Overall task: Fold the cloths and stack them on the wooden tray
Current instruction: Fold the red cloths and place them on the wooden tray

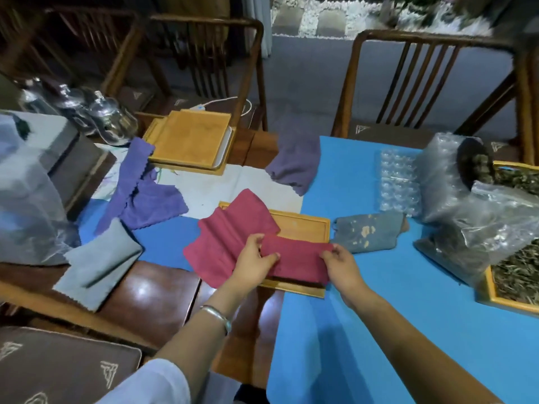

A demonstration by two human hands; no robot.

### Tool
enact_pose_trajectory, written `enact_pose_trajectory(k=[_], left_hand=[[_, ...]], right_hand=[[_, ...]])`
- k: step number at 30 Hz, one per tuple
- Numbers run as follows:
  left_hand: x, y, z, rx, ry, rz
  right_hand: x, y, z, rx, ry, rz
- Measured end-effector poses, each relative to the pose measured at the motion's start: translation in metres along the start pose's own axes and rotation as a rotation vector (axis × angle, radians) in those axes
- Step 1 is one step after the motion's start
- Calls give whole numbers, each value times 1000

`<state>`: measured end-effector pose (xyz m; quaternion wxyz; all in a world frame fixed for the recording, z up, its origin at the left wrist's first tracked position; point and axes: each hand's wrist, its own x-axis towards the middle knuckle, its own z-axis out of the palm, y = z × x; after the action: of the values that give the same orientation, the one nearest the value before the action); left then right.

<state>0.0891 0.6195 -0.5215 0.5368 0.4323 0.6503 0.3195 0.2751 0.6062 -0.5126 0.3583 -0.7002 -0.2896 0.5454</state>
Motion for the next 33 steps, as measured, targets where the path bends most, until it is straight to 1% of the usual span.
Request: enact_pose_trajectory(k=[3,5,10,12,15,18,20,23,25,31,33], left_hand=[[28,-4,-8,38,-24,-31],[44,-6,-11,86,-35,-58],[72,-5,-1,123,-131,-58],[82,-2,4,172,-123,-25],[94,4,5,347,-56,103],[101,10,2,483,-22,212],[104,12,1,526,-21,237],[103,12,1,552,-6,249],[101,11,3,570,7,255],[103,10,5,614,73,190],[103,10,2,599,66,184]], right_hand=[[14,-2,15,42,32,35],[21,-3,19,15,43,35],[40,-5,18,-76,127,-45],[49,-6,16,-128,142,-80],[61,-8,14,-285,163,-170],[68,-10,15,-502,189,-275],[74,-12,16,-636,185,-314],[80,-10,15,-771,208,-329],[83,-7,14,-780,225,-326],[88,-4,13,-651,251,-280],[88,-6,12,-624,252,-253]])
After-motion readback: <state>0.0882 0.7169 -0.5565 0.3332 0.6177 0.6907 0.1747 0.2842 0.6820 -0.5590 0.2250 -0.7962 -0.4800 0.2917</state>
